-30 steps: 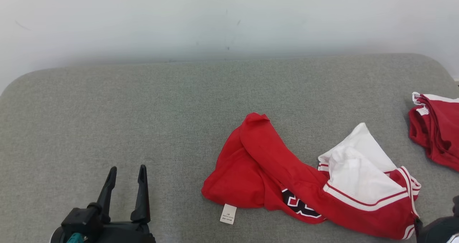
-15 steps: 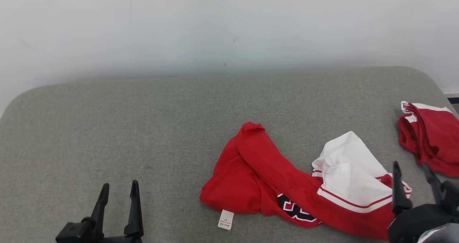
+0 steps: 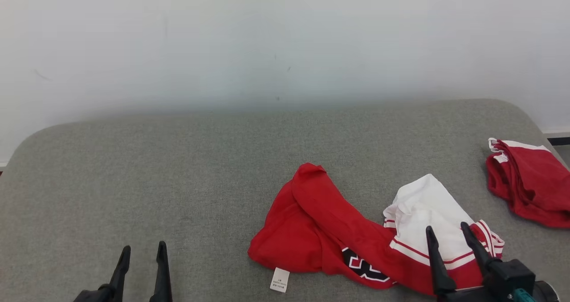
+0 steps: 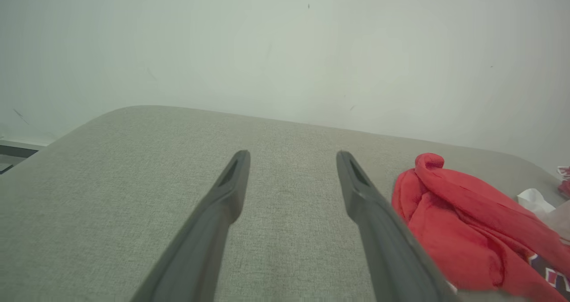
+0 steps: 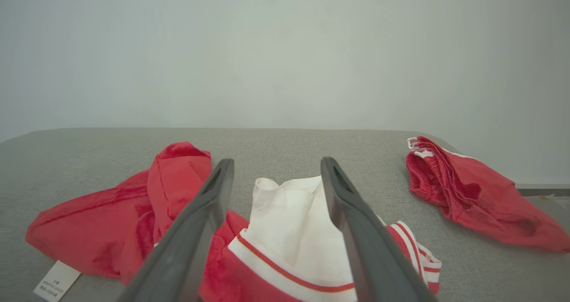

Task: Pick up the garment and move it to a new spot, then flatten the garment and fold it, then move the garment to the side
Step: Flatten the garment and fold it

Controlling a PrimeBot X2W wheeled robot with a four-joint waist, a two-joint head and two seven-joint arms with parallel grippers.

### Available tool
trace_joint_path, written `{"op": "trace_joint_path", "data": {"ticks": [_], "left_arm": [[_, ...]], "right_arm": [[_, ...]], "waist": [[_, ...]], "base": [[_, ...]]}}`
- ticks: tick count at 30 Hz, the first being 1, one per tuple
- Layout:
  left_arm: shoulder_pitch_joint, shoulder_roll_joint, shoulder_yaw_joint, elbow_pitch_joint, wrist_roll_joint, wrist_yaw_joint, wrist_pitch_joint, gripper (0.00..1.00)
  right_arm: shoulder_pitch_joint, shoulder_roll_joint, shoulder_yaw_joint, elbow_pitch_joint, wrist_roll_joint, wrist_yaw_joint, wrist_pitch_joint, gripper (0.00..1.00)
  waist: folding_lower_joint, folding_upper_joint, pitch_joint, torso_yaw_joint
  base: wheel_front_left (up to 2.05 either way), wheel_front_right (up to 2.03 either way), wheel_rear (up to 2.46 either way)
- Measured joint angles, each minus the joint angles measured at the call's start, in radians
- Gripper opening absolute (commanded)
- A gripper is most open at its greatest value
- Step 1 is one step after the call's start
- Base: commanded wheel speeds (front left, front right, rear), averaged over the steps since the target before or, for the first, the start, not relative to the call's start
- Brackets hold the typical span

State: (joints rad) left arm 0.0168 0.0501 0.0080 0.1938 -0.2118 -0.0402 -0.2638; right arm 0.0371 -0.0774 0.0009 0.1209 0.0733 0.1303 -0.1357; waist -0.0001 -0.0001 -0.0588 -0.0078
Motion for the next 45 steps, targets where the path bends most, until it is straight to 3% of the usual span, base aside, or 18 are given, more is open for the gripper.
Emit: {"op": "trace_joint_path", "data": {"ticks": [12, 20, 25, 29, 39, 45], "left_arm": [[0.018, 0.000, -0.001, 0.012, 0.018, 0.001, 0.000, 1.00], [-0.018, 0.000, -0.066, 0.065, 0.049, -0.015, 0.004, 1.00], [-0.191, 0.000, -0.165, 0.155, 0.047, -0.037, 0.085, 1.00], [-0.362, 0.000, -0.274, 0.269, -0.008, -0.009, 0.210, 1.00], [-0.713, 0.000, -0.465, 0.532, -0.179, 0.102, 0.328, 1.00], [-0.829, -0.001, -0.522, 0.651, -0.273, 0.102, 0.430, 1.00]], "right_arm": [[-0.005, -0.010, 0.012, 0.023, 0.023, 0.000, -0.009, 1.00], [-0.029, -0.010, 0.003, 0.015, -0.005, 0.000, 0.009, 1.00], [-0.043, -0.011, 0.010, 0.009, -0.006, 0.000, 0.012, 1.00], [-0.063, -0.013, 0.034, 0.004, -0.002, 0.000, 0.021, 1.00], [-0.147, -0.014, 0.132, 0.020, 0.025, 0.000, 0.021, 1.00], [-0.182, -0.015, 0.179, 0.044, 0.042, 0.000, 0.003, 1.00]], "waist": [[0.0001, 0.0000, -0.003, -0.007], [0.0001, 0.0001, 0.005, -0.021], [0.0001, 0.0001, 0.027, -0.035], [0.0002, 0.0001, 0.051, -0.052], [0.0003, 0.0001, 0.135, -0.119], [0.0003, 0.0002, 0.183, -0.175]], "base": [[0.00, 0.00, 0.00], [0.00, 0.00, 0.00], [0.00, 0.00, 0.00], [0.00, 0.00, 0.00], [0.00, 0.00, 0.00], [0.00, 0.00, 0.00]]}}
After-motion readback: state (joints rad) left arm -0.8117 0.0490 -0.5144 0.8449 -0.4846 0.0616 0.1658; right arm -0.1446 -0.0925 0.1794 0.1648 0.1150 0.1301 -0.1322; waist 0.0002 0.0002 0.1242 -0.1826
